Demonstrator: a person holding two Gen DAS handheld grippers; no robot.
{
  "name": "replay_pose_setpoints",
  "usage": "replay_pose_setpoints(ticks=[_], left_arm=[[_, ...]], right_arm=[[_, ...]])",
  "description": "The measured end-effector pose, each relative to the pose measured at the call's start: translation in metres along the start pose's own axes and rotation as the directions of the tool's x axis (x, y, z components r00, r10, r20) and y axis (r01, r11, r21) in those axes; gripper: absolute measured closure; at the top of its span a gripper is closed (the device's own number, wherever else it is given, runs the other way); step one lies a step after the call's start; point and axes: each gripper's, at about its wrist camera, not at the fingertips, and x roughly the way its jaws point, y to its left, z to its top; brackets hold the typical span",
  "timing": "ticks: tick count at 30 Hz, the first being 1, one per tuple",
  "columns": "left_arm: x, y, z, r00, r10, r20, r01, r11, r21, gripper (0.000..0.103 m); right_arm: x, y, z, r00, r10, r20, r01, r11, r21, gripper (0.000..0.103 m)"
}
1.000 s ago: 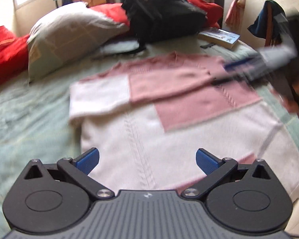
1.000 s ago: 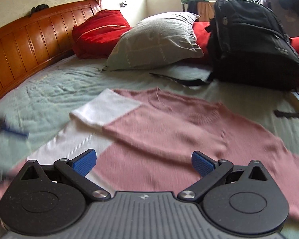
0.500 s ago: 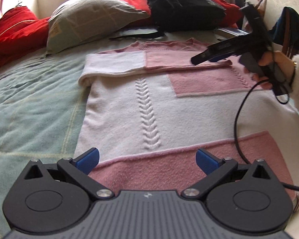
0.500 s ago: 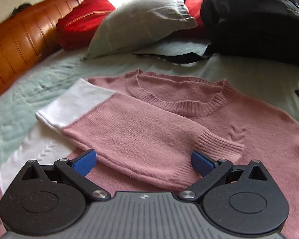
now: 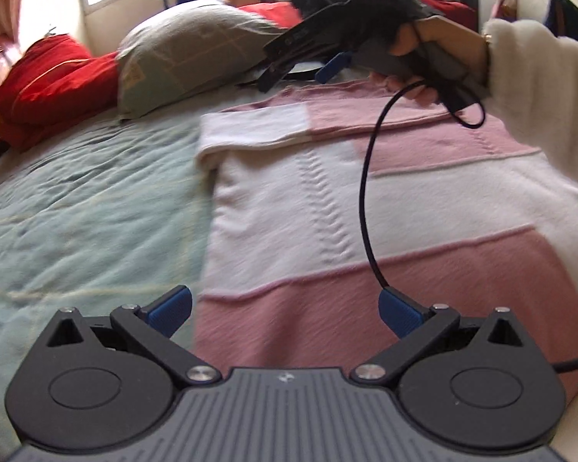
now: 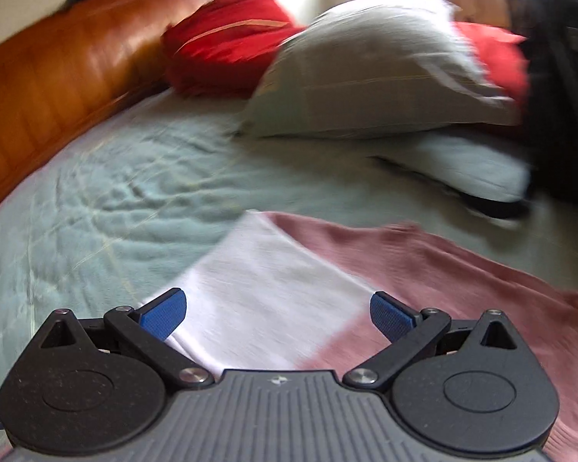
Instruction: Fold clothes
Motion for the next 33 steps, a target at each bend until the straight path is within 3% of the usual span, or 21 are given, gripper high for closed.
replay_pose_setpoints(ticks=[4,7,9,11,15,19,22,25,28,30,33], left_arm=[[-0.004,0.026,-0.009,0.999,0.045,-0.011,-0.046,0.996,-0.071,0.001],[-0.003,0.034,-0.01,0.999,0.041,-0.005,-0.041,0.995,-0.094,0.001],[-0.002,0.036,-0.01,1.0,0.022,0.005,-0.022,0.995,-0.098,0.001],[-0.001,0.034,-0.008,1.0,0.0,0.018,0.002,0.996,-0.088,0.001],[-0.003,0.031,-0.005,0.998,-0.038,0.046,0.041,0.996,-0.075,0.001],[-0.01,0.029,-0.004,0.995,-0.07,0.071,0.076,0.994,-0.084,0.001],[-0.019,0.025,-0.001,0.992,-0.091,0.091,0.098,0.991,-0.086,0.001],[-0.033,0.017,0.003,0.984,-0.123,0.126,0.132,0.989,-0.07,0.001],[-0.044,0.004,0.007,0.976,-0.156,0.149,0.164,0.985,-0.045,0.001],[-0.047,-0.006,0.009,0.973,-0.174,0.15,0.18,0.983,-0.025,0.001],[-0.046,-0.017,0.007,0.974,-0.19,0.127,0.193,0.981,-0.013,0.001]], right_arm=[[0.036,0.027,-0.001,0.999,0.013,-0.038,-0.016,0.997,-0.076,0.0],[0.058,0.037,-0.015,0.993,-0.027,-0.118,0.012,0.992,-0.127,0.0],[0.053,0.04,-0.023,0.996,-0.036,-0.081,0.022,0.985,-0.171,0.0],[0.044,0.038,-0.019,0.995,-0.026,-0.096,0.011,0.988,-0.156,0.0],[0.025,0.033,-0.011,0.999,-0.037,-0.03,0.032,0.989,-0.145,0.0],[0.033,0.022,-0.017,0.993,-0.067,-0.096,0.054,0.99,-0.13,0.0],[0.022,0.009,-0.029,0.992,-0.041,-0.116,0.03,0.996,-0.09,0.0],[-0.015,-0.003,-0.034,0.998,-0.022,-0.056,0.021,1.0,-0.016,0.0],[-0.037,-0.021,-0.049,0.997,-0.078,-0.025,0.079,0.997,0.017,0.0],[-0.037,-0.044,-0.064,0.991,-0.099,-0.089,0.109,0.988,0.108,0.0],[-0.065,-0.059,-0.083,0.996,-0.072,-0.052,0.082,0.973,0.217,0.0]])
